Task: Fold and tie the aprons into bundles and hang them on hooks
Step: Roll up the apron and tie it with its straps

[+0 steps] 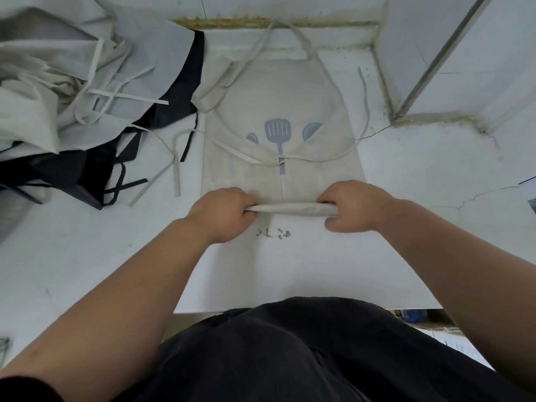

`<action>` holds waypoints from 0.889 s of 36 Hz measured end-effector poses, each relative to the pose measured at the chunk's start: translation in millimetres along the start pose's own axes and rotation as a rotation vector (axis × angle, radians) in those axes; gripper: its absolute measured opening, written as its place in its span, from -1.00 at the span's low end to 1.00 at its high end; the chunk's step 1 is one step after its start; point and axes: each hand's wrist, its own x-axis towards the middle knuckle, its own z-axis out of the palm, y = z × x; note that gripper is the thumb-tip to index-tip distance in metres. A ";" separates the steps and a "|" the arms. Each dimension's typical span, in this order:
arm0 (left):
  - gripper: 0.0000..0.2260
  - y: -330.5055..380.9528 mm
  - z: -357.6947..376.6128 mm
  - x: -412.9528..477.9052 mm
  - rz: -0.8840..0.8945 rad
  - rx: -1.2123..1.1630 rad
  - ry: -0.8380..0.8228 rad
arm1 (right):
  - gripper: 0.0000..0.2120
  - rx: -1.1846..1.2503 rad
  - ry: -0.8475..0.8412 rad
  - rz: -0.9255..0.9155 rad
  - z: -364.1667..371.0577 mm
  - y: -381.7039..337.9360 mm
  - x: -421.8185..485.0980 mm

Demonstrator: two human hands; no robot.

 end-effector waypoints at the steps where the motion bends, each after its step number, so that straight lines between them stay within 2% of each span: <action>1: -0.75 -0.9 -4.1 1.9 -0.021 -0.032 -0.027 | -0.95 -0.011 -0.006 0.020 -5.0 1.3 2.8; 3: -0.71 -4.1 -12.5 5.5 -0.086 -0.149 -0.084 | -0.82 0.017 -0.018 0.047 -12.2 4.9 9.1; 6: -0.72 -11.8 -26.4 10.8 -0.203 -0.348 -0.166 | -0.84 0.062 -0.051 0.074 -24.2 9.0 18.4; 8: -0.75 -18.8 -33.3 15.3 -0.249 -0.401 -0.195 | -0.87 0.099 -0.089 0.111 -30.6 13.9 24.4; 10: -0.80 -27.1 -37.6 19.9 -0.308 -0.438 -0.173 | -0.83 0.137 -0.099 0.163 -35.0 18.7 31.1; 12: -0.79 -36.9 -38.5 24.8 -0.369 -0.471 -0.124 | -0.72 0.152 -0.085 0.222 -37.1 22.7 36.1; 17: -0.83 -55.3 -30.8 26.7 -0.480 -0.352 0.020 | -0.63 0.034 0.062 0.290 -25.8 30.2 45.0; 19: -0.74 -49.4 -23.5 24.3 -0.516 -0.244 0.023 | -0.57 -0.016 0.123 0.357 -23.2 25.6 42.9; 21: -0.54 -37.1 -14.0 24.7 -0.479 0.041 0.057 | -0.54 -0.196 0.239 0.354 -20.0 16.8 41.9; 23: -0.40 -19.5 -5.2 23.8 -0.328 0.240 0.162 | -0.58 -0.318 0.361 0.219 -12.5 7.2 43.6; 24: -0.32 -11.1 -1.5 23.3 -0.226 0.287 0.194 | -0.59 -0.303 0.376 0.133 -6.7 2.5 44.9; 26: -0.23 -1.7 9.1 23.1 -0.075 0.368 0.163 | -0.59 -0.160 0.293 -0.008 6.5 -8.3 47.7; 29: -0.36 2.4 23.6 21.0 -0.049 0.456 0.078 | -0.47 -0.100 0.128 -0.021 22.4 -19.6 48.0; 32: -0.45 1.9 23.0 17.4 -0.093 0.367 0.044 | -0.39 -0.132 0.108 -0.008 27.5 -14.8 45.6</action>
